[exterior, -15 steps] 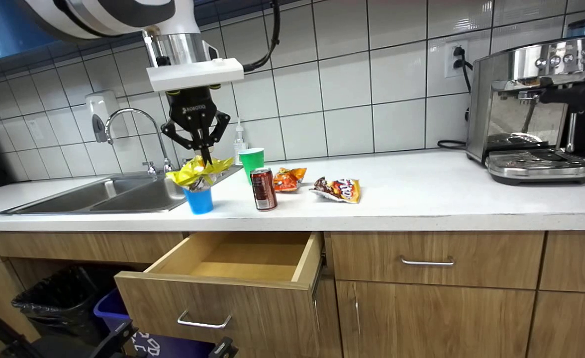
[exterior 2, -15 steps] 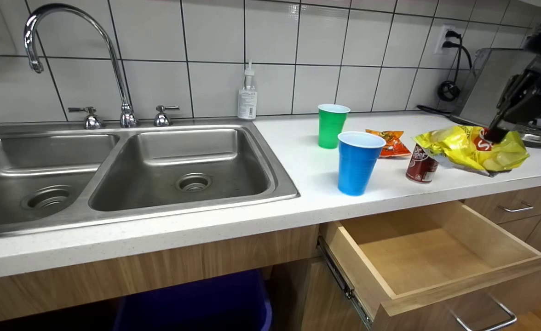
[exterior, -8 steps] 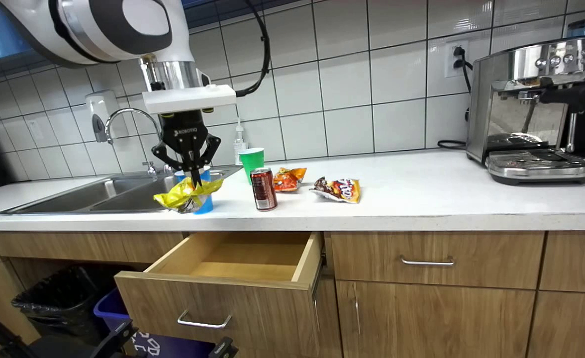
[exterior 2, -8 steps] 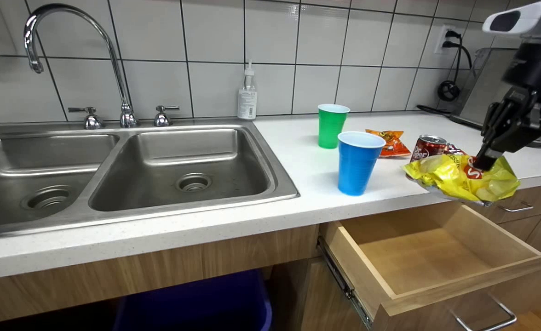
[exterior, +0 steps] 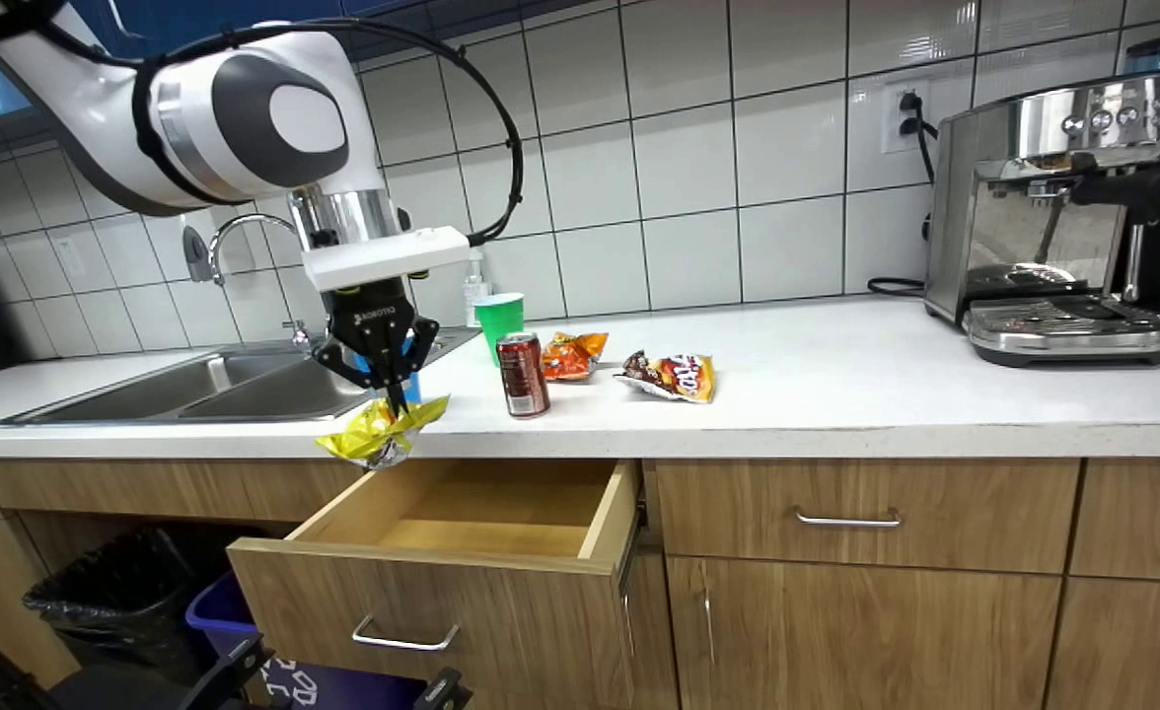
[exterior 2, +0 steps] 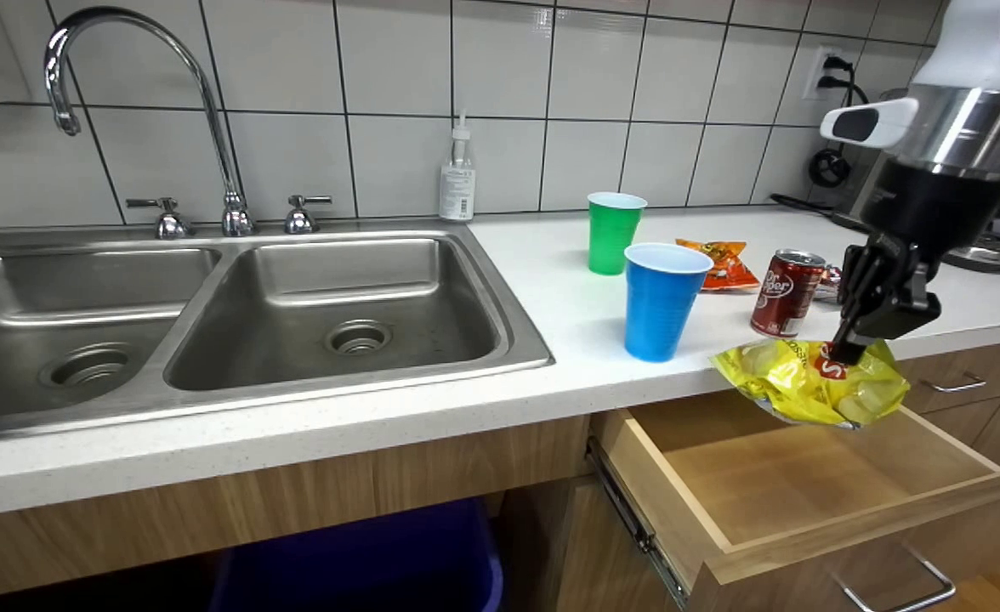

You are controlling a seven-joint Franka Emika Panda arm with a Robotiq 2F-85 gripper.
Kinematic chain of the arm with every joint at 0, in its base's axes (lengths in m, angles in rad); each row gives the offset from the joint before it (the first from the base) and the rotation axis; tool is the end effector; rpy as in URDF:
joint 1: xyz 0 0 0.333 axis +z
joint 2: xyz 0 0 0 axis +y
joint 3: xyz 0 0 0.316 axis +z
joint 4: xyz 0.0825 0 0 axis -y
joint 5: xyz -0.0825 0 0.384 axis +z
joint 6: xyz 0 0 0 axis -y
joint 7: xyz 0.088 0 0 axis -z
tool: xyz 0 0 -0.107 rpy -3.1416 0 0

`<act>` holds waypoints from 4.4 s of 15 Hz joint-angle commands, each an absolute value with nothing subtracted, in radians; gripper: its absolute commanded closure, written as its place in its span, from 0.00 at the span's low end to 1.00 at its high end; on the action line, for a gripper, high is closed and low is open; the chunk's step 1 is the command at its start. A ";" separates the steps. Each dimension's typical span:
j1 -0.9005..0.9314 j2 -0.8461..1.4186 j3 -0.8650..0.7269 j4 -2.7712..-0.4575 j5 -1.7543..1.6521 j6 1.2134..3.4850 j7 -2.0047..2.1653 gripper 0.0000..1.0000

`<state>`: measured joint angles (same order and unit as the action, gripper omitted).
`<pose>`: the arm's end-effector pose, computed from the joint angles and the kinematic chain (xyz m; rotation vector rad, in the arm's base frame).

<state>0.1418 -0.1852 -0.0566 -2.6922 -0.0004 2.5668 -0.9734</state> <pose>0.4097 0.0358 0.2968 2.6957 1.5787 0.0908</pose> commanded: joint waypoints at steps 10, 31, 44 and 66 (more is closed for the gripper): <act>0.105 -0.010 -0.007 -2.686 -0.106 2.772 -0.957 1.00; 0.096 -0.101 -0.003 -2.682 -0.061 2.666 -0.975 0.07; 0.101 -0.212 -0.063 -2.541 0.079 2.534 -0.941 0.00; 0.002 0.142 -0.068 -2.099 0.075 2.557 -0.185 0.00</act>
<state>0.0319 0.0567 -0.0868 -2.1994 0.0712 2.5763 -0.2669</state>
